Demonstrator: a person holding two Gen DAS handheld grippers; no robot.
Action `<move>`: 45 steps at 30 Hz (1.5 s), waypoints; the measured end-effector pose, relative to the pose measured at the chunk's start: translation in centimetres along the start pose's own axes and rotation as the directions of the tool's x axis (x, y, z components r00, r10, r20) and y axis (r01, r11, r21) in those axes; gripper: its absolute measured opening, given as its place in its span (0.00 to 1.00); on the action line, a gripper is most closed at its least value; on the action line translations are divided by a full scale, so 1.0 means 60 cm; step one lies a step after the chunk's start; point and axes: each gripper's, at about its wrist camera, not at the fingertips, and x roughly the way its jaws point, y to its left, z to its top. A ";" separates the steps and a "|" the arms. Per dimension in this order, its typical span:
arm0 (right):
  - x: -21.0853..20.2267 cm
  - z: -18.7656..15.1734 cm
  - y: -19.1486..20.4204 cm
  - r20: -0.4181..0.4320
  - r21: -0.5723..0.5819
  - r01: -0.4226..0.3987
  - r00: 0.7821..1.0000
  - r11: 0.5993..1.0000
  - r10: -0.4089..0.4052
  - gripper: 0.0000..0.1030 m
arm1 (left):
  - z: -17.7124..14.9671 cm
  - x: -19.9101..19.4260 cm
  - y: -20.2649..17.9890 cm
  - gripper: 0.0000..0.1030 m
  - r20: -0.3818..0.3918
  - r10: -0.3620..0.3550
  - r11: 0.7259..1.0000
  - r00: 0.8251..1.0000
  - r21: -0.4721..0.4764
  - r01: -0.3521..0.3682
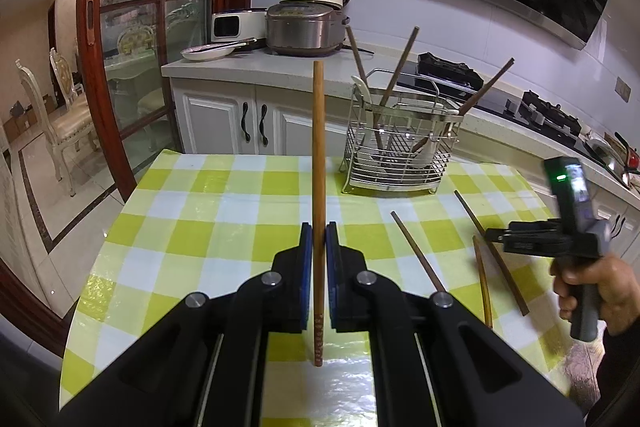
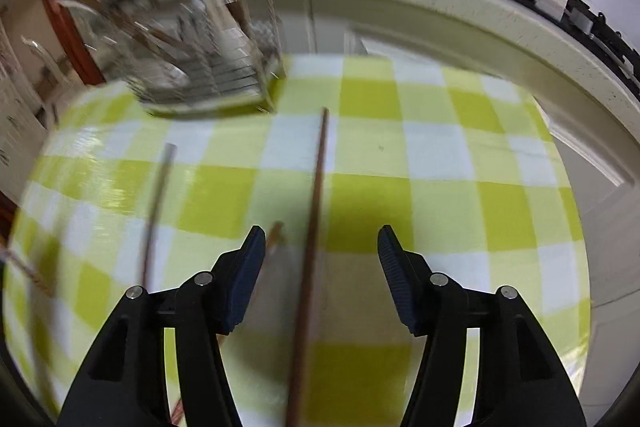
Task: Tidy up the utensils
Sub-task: 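Lift both held chopsticks upright and carry them over the wire rack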
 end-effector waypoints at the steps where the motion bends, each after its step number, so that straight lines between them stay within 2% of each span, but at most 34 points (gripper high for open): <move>1: 0.015 0.004 0.001 -0.022 -0.005 0.011 1.000 1.000 -0.011 0.47 | -0.001 0.000 0.003 0.07 0.000 0.003 1.000 1.000 -0.002 -0.003; 3: 0.036 0.009 0.002 -0.052 -0.008 0.015 0.999 1.000 -0.015 0.43 | -0.003 0.002 0.007 0.07 -0.002 0.007 1.000 1.000 -0.008 -0.007; 6: 0.042 0.015 0.009 -0.050 -0.025 0.025 0.998 0.999 -0.026 0.41 | -0.004 0.008 0.014 0.07 -0.009 0.010 1.000 1.000 -0.019 -0.010; 8: 0.046 0.021 0.009 -0.049 -0.030 0.019 0.999 0.999 -0.020 0.35 | -0.004 0.010 0.017 0.07 -0.009 0.008 1.000 1.000 -0.023 -0.008; 11: 0.047 0.022 0.022 -0.048 -0.068 -0.015 0.999 0.998 0.011 0.10 | -0.005 0.007 0.016 0.07 -0.007 0.005 1.000 1.000 -0.020 -0.005; 12: 0.047 0.021 0.024 -0.049 -0.075 -0.015 0.999 0.997 0.011 0.09 | -0.005 0.006 0.016 0.07 -0.007 0.006 1.000 1.000 -0.021 -0.006; 16: 0.032 0.017 0.021 -0.031 -0.068 -0.035 0.999 0.997 0.033 0.08 | -0.005 0.003 0.018 0.07 -0.006 0.008 1.000 1.000 -0.023 -0.008; 20: -0.036 0.015 0.011 0.073 -0.034 -0.079 0.994 0.996 0.082 0.08 | -0.003 0.001 0.018 0.07 -0.002 0.008 1.000 1.000 -0.025 -0.008; 23: -0.106 0.005 0.008 0.187 -0.035 -0.106 0.976 0.994 0.111 0.08 | -0.002 -0.002 0.014 0.07 0.002 0.004 1.000 1.000 -0.023 -0.004; 28: -0.196 -0.025 0.007 0.307 -0.048 -0.118 0.943 0.992 0.127 0.07 | -0.001 -0.006 0.005 0.07 0.008 -0.004 1.000 1.000 -0.014 0.004; 34: -0.235 -0.046 -0.003 0.358 -0.043 -0.117 0.925 0.992 0.125 0.07 | 0.003 -0.015 -0.004 0.07 0.020 -0.010 1.000 1.000 -0.007 0.010; 45: -0.254 -0.064 -0.011 0.392 -0.031 -0.094 0.914 0.995 0.099 0.07 | 0.013 -0.025 -0.020 0.07 0.035 -0.027 1.000 0.999 -0.001 0.027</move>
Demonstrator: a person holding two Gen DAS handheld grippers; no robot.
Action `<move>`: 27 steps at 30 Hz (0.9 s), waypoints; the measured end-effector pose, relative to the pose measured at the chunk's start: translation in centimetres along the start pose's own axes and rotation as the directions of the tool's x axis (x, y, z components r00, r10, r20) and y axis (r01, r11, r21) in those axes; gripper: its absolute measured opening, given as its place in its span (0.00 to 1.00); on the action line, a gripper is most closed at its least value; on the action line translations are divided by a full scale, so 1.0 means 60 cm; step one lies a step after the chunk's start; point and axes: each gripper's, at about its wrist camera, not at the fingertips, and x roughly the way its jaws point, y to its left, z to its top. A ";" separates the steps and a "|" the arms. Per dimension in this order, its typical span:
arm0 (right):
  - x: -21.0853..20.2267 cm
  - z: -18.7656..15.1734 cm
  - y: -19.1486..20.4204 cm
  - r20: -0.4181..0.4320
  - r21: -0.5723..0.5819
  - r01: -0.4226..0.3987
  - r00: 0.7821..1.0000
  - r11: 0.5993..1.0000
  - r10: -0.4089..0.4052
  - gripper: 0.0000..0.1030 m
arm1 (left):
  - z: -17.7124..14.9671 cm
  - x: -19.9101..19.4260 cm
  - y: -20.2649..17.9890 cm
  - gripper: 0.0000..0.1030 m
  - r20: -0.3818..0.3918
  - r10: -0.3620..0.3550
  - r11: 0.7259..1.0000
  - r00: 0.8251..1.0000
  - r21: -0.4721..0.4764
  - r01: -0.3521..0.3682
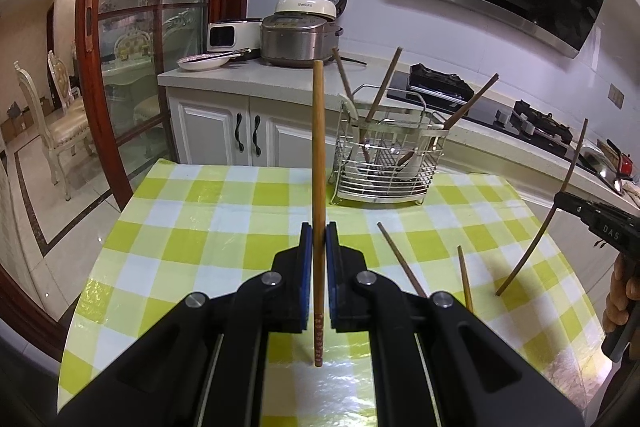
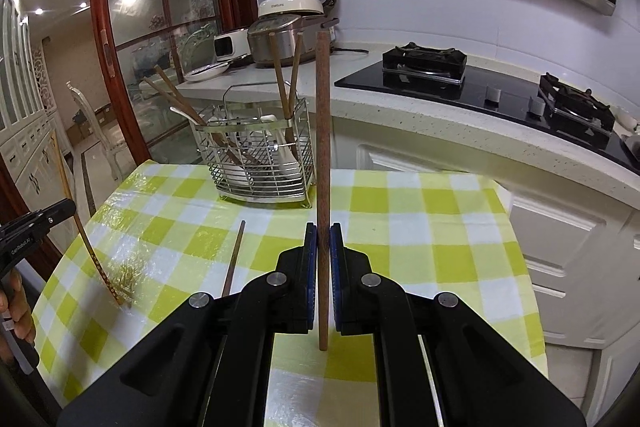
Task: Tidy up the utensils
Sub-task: 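Lift both held chopsticks upright and carry them over the wire rack, then lower the chopsticks into the rack and open both grippers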
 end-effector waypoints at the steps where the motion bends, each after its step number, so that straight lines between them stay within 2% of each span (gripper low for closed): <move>1: -0.002 0.001 0.000 0.005 0.000 0.003 1.000 1.000 -0.003 0.07 | 0.002 0.000 -0.002 0.07 0.002 -0.005 1.000 1.000 0.001 0.005; 8: -0.014 0.019 0.004 0.030 -0.009 0.000 1.000 1.000 0.001 0.07 | 0.030 0.001 -0.031 0.07 0.029 -0.052 0.999 0.998 0.016 0.052; 13: -0.035 0.059 0.012 0.073 -0.027 -0.008 0.997 1.000 0.010 0.07 | 0.070 -0.008 -0.064 0.07 0.078 -0.102 0.994 0.992 0.056 0.098; 18: -0.057 0.124 0.034 0.131 -0.057 -0.038 0.990 0.998 0.045 0.07 | 0.130 -0.013 -0.102 0.07 0.137 -0.168 0.983 0.976 0.091 0.156; 27: -0.059 0.246 0.080 0.224 -0.084 -0.080 0.970 0.993 0.097 0.07 | 0.244 0.005 -0.132 0.07 0.227 -0.198 0.978 0.954 0.109 0.177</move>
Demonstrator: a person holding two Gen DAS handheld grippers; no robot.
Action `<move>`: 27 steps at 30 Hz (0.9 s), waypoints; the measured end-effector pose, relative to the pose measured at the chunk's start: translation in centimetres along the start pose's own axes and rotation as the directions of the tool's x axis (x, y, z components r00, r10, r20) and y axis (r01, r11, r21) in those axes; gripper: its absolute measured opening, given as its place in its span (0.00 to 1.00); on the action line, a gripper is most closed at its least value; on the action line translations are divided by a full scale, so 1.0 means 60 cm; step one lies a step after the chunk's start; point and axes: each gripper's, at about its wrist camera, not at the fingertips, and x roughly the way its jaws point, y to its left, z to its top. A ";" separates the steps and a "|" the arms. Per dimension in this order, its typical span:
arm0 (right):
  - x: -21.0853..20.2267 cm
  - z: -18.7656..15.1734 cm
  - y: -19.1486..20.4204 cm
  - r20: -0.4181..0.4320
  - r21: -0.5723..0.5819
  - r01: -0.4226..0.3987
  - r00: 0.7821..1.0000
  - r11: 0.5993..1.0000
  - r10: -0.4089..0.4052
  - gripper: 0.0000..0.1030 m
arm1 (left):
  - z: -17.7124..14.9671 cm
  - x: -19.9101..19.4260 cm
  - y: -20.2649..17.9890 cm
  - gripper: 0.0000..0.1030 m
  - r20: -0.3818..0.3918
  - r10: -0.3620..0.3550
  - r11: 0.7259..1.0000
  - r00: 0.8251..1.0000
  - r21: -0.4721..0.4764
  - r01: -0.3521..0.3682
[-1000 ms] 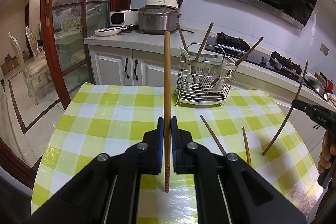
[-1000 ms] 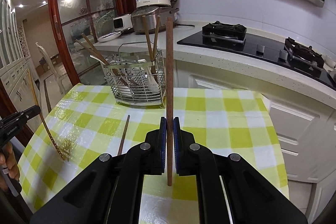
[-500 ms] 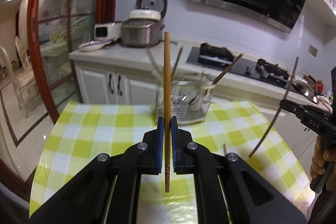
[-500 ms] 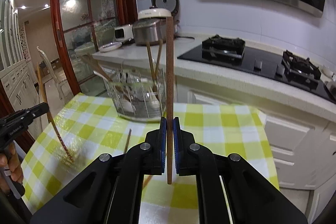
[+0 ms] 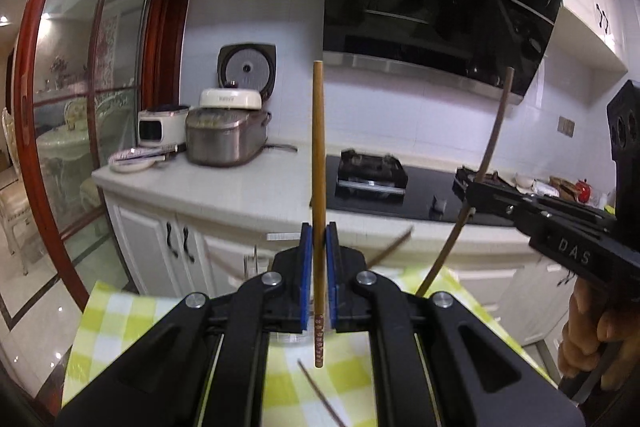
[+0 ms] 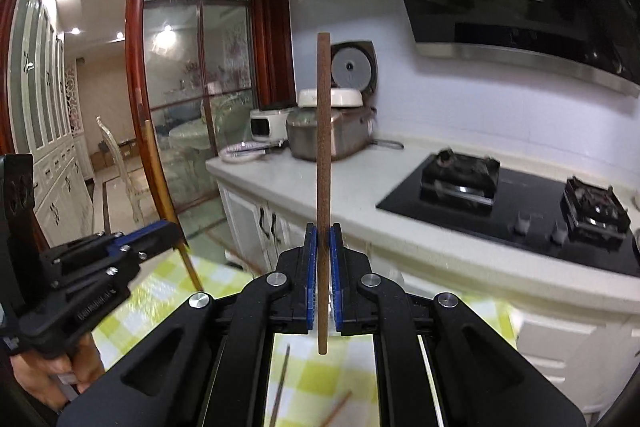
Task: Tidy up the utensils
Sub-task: 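Lower the chopsticks into the rack and open both grippers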
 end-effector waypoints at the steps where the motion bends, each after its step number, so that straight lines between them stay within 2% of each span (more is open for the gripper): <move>1: 0.005 0.008 0.002 0.005 0.000 -0.003 1.000 1.000 0.003 0.07 | 0.008 0.005 0.000 0.07 0.008 0.000 1.000 1.000 0.000 0.000; 6: 0.035 0.047 0.010 0.042 0.003 -0.006 0.999 1.000 0.006 0.07 | 0.048 0.043 0.003 0.07 0.063 0.012 1.000 0.998 -0.006 -0.012; 11: 0.079 0.068 0.005 0.055 0.022 0.012 0.998 1.000 -0.013 0.07 | 0.062 0.080 0.012 0.07 0.109 0.042 0.999 0.993 -0.009 -0.041; 17: 0.135 0.069 -0.006 0.049 0.040 0.025 0.998 0.999 -0.027 0.07 | 0.044 0.122 0.018 0.07 0.146 0.065 0.998 0.987 -0.004 -0.066; 27: 0.211 0.031 -0.014 -0.009 0.048 0.036 0.999 0.998 -0.036 0.07 | -0.007 0.198 0.022 0.07 0.099 0.130 0.990 0.987 0.035 -0.134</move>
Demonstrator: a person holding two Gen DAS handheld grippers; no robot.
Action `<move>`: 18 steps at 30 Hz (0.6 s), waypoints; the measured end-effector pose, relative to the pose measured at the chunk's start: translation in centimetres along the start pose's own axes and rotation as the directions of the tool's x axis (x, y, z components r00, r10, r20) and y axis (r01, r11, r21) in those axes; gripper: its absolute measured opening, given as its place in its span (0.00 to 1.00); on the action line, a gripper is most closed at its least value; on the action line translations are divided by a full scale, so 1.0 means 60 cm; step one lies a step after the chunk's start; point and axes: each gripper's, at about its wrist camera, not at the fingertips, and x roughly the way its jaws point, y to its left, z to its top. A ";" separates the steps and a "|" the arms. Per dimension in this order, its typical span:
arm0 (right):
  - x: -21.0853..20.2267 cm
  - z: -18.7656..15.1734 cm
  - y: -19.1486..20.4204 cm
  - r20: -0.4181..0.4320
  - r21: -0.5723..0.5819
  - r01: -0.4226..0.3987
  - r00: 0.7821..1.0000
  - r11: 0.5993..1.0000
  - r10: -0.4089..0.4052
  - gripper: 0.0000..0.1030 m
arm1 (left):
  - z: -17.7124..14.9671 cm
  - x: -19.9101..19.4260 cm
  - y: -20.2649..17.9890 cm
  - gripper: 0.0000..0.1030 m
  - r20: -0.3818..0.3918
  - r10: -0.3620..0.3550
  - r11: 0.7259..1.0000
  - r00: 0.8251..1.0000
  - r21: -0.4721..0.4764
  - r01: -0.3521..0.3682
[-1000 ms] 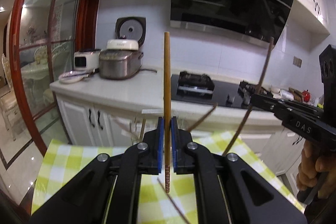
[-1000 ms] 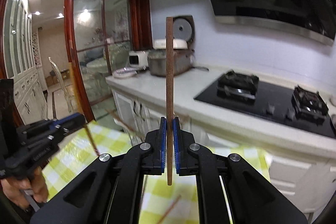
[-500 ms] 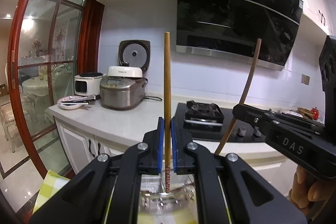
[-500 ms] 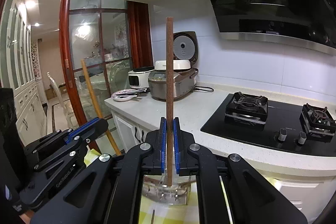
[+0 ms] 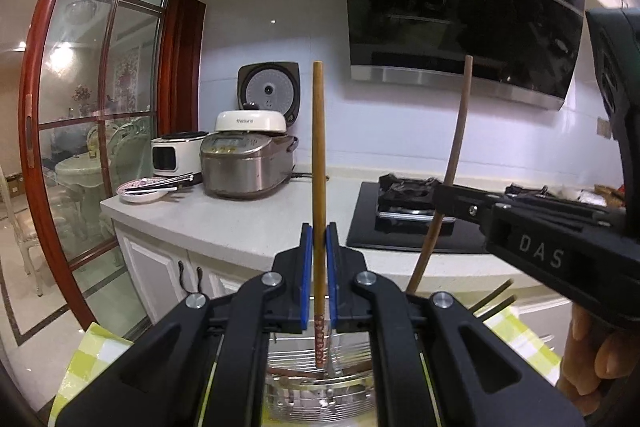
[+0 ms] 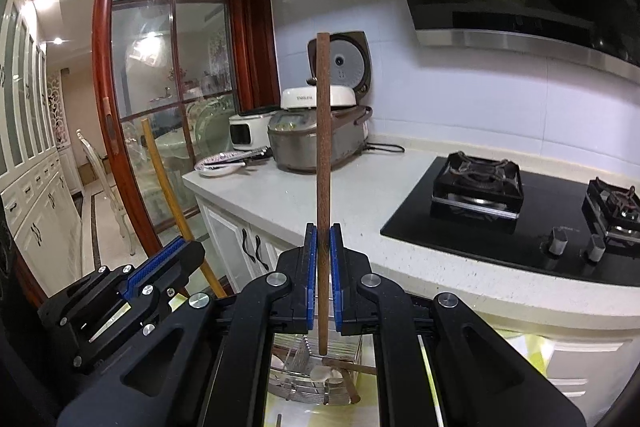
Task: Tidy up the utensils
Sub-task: 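Lower the chopsticks into the rack and open both grippers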
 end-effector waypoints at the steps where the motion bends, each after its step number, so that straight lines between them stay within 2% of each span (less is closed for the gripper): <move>1: 0.005 -0.003 -0.002 -0.004 0.002 0.000 1.000 1.000 0.000 0.07 | -0.004 0.002 0.001 0.07 -0.004 -0.001 1.000 1.000 -0.002 0.001; 15: 0.043 -0.031 -0.008 -0.081 0.024 -0.013 0.997 1.000 0.015 0.08 | -0.043 0.020 0.008 0.07 -0.063 0.008 1.000 0.998 -0.023 -0.009; 17: 0.045 -0.033 -0.007 -0.088 0.025 -0.009 0.996 1.000 0.011 0.09 | -0.045 0.018 0.011 0.11 -0.069 0.008 1.000 0.998 -0.025 -0.010; 18: 0.045 -0.034 -0.006 -0.092 0.024 -0.008 0.996 1.000 0.010 0.09 | -0.046 0.017 0.010 0.18 -0.070 0.009 1.000 0.998 -0.026 -0.011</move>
